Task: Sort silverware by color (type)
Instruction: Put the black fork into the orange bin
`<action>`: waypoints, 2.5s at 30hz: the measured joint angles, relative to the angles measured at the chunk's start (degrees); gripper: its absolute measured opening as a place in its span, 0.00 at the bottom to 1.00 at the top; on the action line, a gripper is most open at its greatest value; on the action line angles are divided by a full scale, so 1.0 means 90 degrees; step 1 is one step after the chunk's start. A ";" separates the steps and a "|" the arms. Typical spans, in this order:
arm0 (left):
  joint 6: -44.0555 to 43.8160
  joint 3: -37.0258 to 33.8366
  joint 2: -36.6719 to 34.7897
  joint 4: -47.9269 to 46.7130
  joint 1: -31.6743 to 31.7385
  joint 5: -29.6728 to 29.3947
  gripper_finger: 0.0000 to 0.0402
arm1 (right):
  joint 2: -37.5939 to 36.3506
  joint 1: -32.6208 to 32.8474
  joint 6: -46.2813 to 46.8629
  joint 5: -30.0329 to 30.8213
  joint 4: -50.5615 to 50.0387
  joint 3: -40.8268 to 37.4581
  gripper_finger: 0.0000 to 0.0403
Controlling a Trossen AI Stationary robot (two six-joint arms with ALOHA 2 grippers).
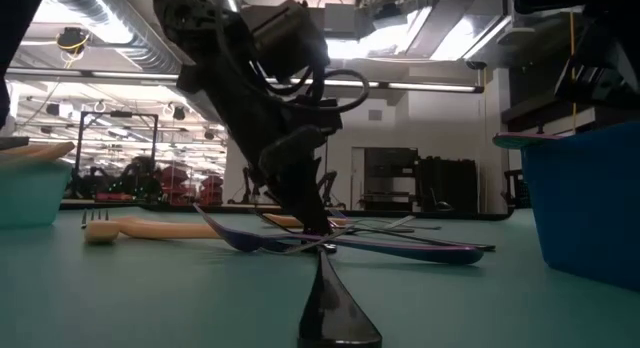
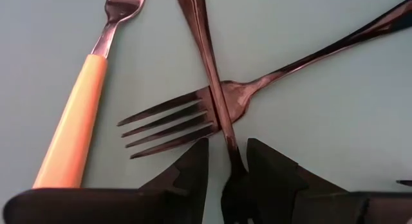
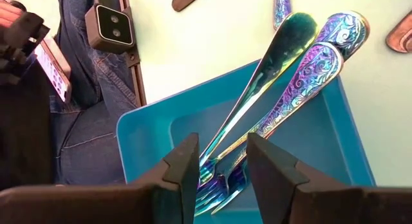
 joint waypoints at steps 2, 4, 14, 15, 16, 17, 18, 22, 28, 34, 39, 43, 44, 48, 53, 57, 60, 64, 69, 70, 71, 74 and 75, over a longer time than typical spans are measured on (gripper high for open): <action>-0.0009 0.0004 0.0046 -0.0012 0.0012 0.0057 0.25 | 0.0000 0.0000 0.0000 0.0000 0.0004 0.0000 0.30; -0.0006 0.0006 0.0074 -0.0044 0.0017 0.0075 0.25 | 0.0000 0.0000 -0.0002 0.0000 0.0004 0.0000 0.30; -0.0009 0.0010 0.0099 -0.0062 0.0019 0.0062 0.14 | 0.0000 0.0000 -0.0002 0.0000 0.0004 0.0000 0.30; -0.0009 0.0010 0.0102 -0.0066 0.0019 0.0067 0.13 | 0.0000 0.0000 -0.0002 0.0000 0.0004 0.0000 0.30; -0.0011 0.0010 0.0102 -0.0067 0.0019 0.0070 0.11 | 0.0000 0.0000 -0.0002 -0.0003 0.0004 0.0000 0.30; -0.0012 0.0010 0.0104 -0.0067 0.0019 0.0072 0.10 | 0.0000 0.0000 -0.0002 -0.0012 0.0007 0.0000 0.30; -0.0014 0.0010 0.0105 -0.0067 0.0019 0.0073 0.09 | 0.0000 0.0000 -0.0002 -0.0015 0.0004 0.0000 0.30; -0.0014 0.0010 0.0107 -0.0067 0.0019 0.0078 0.05 | 0.0000 0.0000 -0.0002 -0.0017 0.0004 0.0000 0.30; -0.0014 0.0063 0.0111 -0.0098 0.0019 0.0096 0.03 | -0.0002 0.0000 -0.0160 -0.0017 0.0002 0.0000 0.30; -0.0011 0.0413 0.0161 -0.0264 0.0026 0.0261 0.03 | -0.0096 0.0000 -0.0304 -0.0024 0.0006 0.0000 0.30; -0.0009 0.0790 0.0170 -0.0221 0.0019 0.0389 0.03 | -0.0390 0.0000 -0.0505 0.0068 -0.0116 -0.0001 0.30; -0.0006 0.1110 0.0155 -0.0215 0.0073 0.0325 0.03 | -0.0757 0.0002 -0.0853 0.0433 -0.0385 -0.0002 0.30; -0.0004 0.1196 0.0155 -0.0217 0.0098 0.0330 0.03 | -0.0872 0.0002 -0.0952 0.0546 -0.0487 -0.0001 0.30; 0.0189 0.1579 0.0148 -0.0200 0.0232 0.0304 0.03 | -0.1320 0.0002 -0.1252 0.1133 -0.0962 -0.0002 0.30; 0.0336 0.2071 0.0138 -0.0172 0.0485 -0.0017 0.03 | -0.1845 0.0002 -0.1455 0.2255 -0.1563 -0.0002 0.30; 0.0340 0.2451 0.0136 -0.0136 0.0734 -0.0228 0.03 | -0.2203 0.0000 -0.1468 0.3556 -0.1949 -0.0002 0.30; 0.0343 0.2640 0.0133 0.0117 0.0922 -0.0272 0.03 | -0.2459 0.0000 -0.1466 0.4540 -0.2173 -0.0002 0.30; 0.0345 0.2822 0.0124 0.0596 0.1125 -0.0250 0.03 | -0.2796 0.0000 -0.1466 0.5673 -0.2331 -0.0002 0.30; 0.0346 0.2840 0.0121 0.1335 0.1285 -0.0219 0.03 | -0.3189 0.0000 -0.1465 0.6788 -0.2337 -0.0002 0.30; 0.0346 0.2840 0.0121 0.1454 0.1307 -0.0217 0.03 | -0.3271 0.0000 -0.1466 0.6932 -0.2337 -0.0002 0.30; 0.0346 0.2840 0.0121 0.1560 0.1319 -0.0217 0.03 | -0.3352 -0.0012 -0.1464 0.7038 -0.2334 -0.0002 0.30; 0.0344 0.2840 0.0119 0.1831 0.1358 -0.0216 0.03 | -0.3539 -0.0165 -0.1462 0.7195 -0.2330 -0.0002 0.30; 0.0343 0.2840 0.0119 0.1925 0.1364 -0.0215 0.03 | -0.3599 -0.0244 -0.1462 0.7196 -0.2332 -0.0002 0.30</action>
